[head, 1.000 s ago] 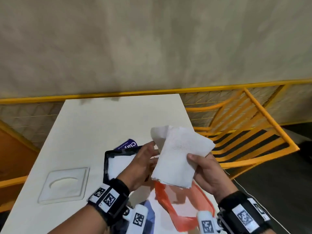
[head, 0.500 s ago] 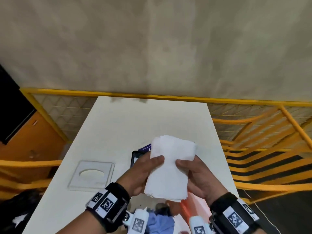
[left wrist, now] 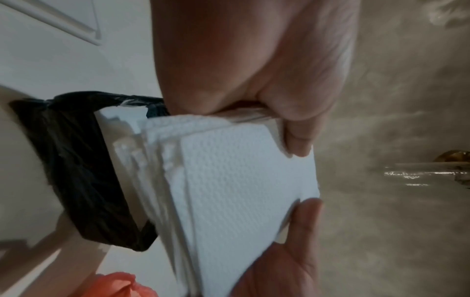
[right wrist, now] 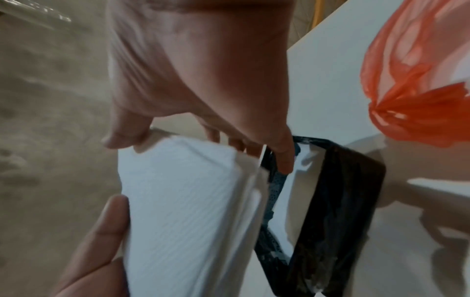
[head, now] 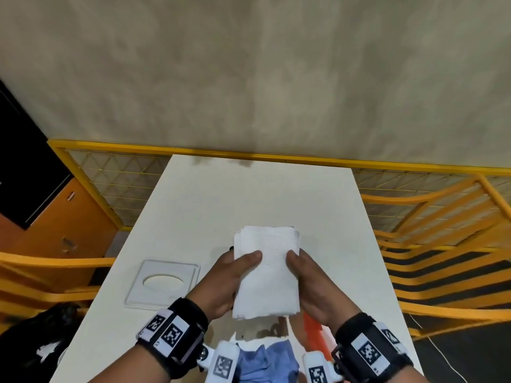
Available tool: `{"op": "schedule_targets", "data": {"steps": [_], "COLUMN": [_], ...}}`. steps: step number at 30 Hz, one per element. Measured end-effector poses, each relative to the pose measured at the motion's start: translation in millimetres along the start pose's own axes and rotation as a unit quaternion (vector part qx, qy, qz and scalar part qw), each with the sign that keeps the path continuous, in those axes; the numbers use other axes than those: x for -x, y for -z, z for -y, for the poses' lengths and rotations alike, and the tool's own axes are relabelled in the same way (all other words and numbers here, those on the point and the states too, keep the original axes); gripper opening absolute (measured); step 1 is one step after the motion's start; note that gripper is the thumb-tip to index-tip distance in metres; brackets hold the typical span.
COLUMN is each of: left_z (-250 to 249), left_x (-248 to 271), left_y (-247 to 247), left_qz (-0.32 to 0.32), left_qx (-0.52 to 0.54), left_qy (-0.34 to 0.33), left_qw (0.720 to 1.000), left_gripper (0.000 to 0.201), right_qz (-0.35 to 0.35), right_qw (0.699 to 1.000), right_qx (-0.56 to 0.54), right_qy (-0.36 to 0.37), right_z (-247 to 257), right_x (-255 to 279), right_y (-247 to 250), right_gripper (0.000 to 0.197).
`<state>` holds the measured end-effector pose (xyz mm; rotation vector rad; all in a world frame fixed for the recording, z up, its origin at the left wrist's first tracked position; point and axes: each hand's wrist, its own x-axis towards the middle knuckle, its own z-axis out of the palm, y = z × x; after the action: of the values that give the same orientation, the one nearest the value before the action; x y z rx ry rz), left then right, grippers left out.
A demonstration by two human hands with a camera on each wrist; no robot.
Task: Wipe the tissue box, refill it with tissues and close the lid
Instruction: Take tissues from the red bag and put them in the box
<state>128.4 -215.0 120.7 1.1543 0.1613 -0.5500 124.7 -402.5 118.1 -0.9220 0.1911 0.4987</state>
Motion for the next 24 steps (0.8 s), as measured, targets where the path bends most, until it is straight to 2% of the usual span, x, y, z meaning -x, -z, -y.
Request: {"op": "schedule_targets", "data": {"steps": [2, 5, 8, 11, 14, 16, 18, 21, 24], "left_z": [-1, 1, 12, 24, 30, 24, 13, -1, -9], "left_x": [-1, -4, -7, -6, -11, -17, -23, -31, -40], "left_y": [1, 4, 11, 19, 24, 28, 34, 45, 48], "left_qz": [0.01, 0.029, 0.059, 0.031, -0.025, -0.053, -0.063, -0.061, -0.09], "left_qx": [-0.019, -0.062, -0.098, -0.106, -0.041, 0.012, 0.01, -0.06, -0.205], "left_qy": [0.019, 0.049, 0.08, 0.127, 0.12, 0.092, 0.068, 0.059, 0.044], "left_qw": [1.0, 0.996, 0.99, 0.986, 0.992, 0.994, 0.996, 0.995, 0.973], "left_gripper": [0.044, 0.031, 0.043, 0.054, 0.047, 0.037, 0.042, 0.055, 0.058], "right_qz": [0.012, 0.015, -0.011, -0.064, -0.066, -0.054, -0.045, -0.04, -0.108], "right_qw": [0.999, 0.999, 0.995, 0.983, 0.984, 0.989, 0.994, 0.998, 0.982], "right_qx": [-0.033, -0.019, -0.088, -0.163, -0.166, -0.139, -0.096, -0.04, 0.137], "right_qy": [-0.03, -0.038, -0.052, -0.049, 0.0, 0.011, 0.014, -0.035, -0.07], "right_z": [-5, -14, -23, -24, -18, -11, -1, 8, 5], "right_x": [1, -1, -3, -7, -12, -14, -13, -19, -31], "right_y": [5, 4, 7, 12, 12, 11, 12, 25, 32], "right_gripper": [0.058, 0.055, 0.056, 0.055, 0.055, 0.045, 0.039, 0.039, 0.028]}}
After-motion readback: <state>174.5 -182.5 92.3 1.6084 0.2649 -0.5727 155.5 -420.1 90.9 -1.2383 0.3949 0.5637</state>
